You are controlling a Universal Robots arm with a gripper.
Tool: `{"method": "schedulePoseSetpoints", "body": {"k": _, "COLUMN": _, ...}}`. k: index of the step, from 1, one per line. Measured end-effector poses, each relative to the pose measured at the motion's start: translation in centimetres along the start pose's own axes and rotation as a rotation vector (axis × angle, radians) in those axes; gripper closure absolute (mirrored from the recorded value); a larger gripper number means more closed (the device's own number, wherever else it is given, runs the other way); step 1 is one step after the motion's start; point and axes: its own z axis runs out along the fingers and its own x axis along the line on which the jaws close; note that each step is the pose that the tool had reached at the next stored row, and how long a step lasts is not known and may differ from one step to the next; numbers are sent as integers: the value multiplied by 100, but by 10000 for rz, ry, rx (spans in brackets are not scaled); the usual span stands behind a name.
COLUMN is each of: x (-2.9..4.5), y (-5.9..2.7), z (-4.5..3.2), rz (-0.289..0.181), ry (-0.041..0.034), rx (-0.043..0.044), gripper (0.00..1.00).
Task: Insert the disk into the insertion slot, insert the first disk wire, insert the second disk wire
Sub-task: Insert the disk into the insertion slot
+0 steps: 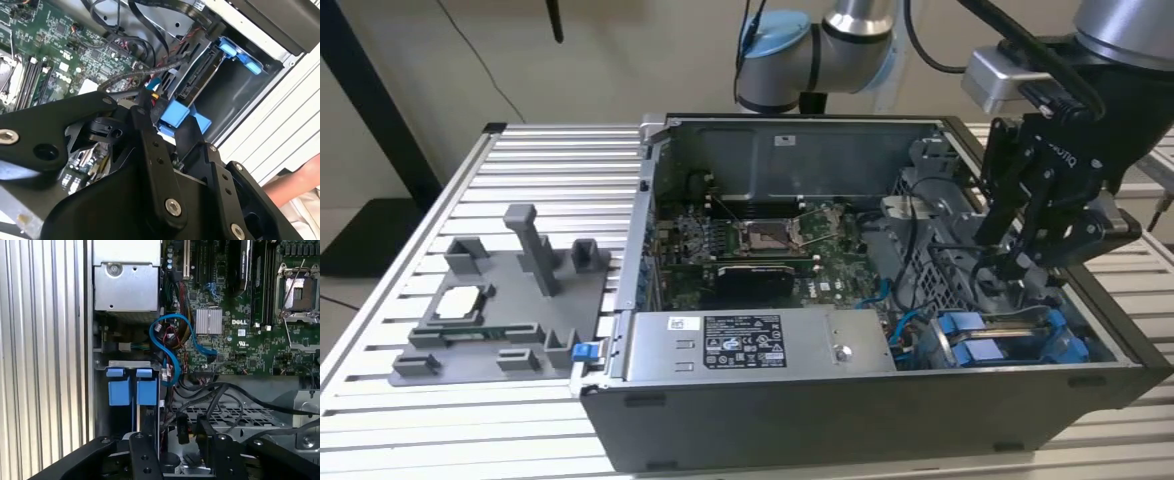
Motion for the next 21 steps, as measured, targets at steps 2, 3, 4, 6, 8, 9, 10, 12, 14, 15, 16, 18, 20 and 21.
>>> {"method": "schedulePoseSetpoints", "body": {"k": 2, "x": -7, "y": 4, "z": 11, "rz": 1, "ry": -105, "rx": 4, "gripper": 0}}
{"method": "schedulePoseSetpoints", "body": {"k": 3, "x": -10, "y": 6, "z": 16, "rz": 1, "ry": -175, "rx": 6, "gripper": 0}}
{"method": "schedulePoseSetpoints", "body": {"k": 4, "x": -12, "y": 7, "z": 18, "rz": 0, "ry": -238, "rx": 12, "gripper": 100}}
{"method": "schedulePoseSetpoints", "body": {"k": 6, "x": -14, "y": 9, "z": 19, "rz": 0, "ry": -329, "rx": 56, "gripper": 100}}
{"method": "schedulePoseSetpoints", "body": {"k": 8, "x": -14, "y": 8, "z": 20, "rz": -3, "ry": -412, "rx": 122, "gripper": 100}}
{"method": "schedulePoseSetpoints", "body": {"k": 9, "x": -14, "y": 8, "z": 20, "rz": -5, "ry": -441, "rx": 156, "gripper": 100}}
{"method": "schedulePoseSetpoints", "body": {"k": 10, "x": -15, "y": 8, "z": 20, "rz": -6, "ry": -454, "rx": 179, "gripper": 100}}
{"method": "schedulePoseSetpoints", "body": {"k": 12, "x": -15, "y": 8, "z": 21, "rz": -7, "ry": -457, "rx": 184, "gripper": 100}}
{"method": "schedulePoseSetpoints", "body": {"k": 14, "x": -14, "y": 9, "z": 21, "rz": -6, "ry": -460, "rx": 185, "gripper": 100}}
{"method": "schedulePoseSetpoints", "body": {"k": 15, "x": -14, "y": 10, "z": 21, "rz": -6, "ry": -465, "rx": 185, "gripper": 100}}
{"method": "schedulePoseSetpoints", "body": {"k": 16, "x": -14, "y": 11, "z": 20, "rz": -6, "ry": -471, "rx": 185, "gripper": 100}}
{"method": "schedulePoseSetpoints", "body": {"k": 18, "x": -12, "y": 14, "z": 16, "rz": -6, "ry": -484, "rx": 185, "gripper": 100}}
{"method": "schedulePoseSetpoints", "body": {"k": 20, "x": -7, "y": 15, "z": 16, "rz": -6, "ry": -486, "rx": 185, "gripper": 100}}
{"method": "schedulePoseSetpoints", "body": {"k": 21, "x": -5, "y": 15, "z": 16, "rz": -6, "ry": -485, "rx": 184, "gripper": 100}}
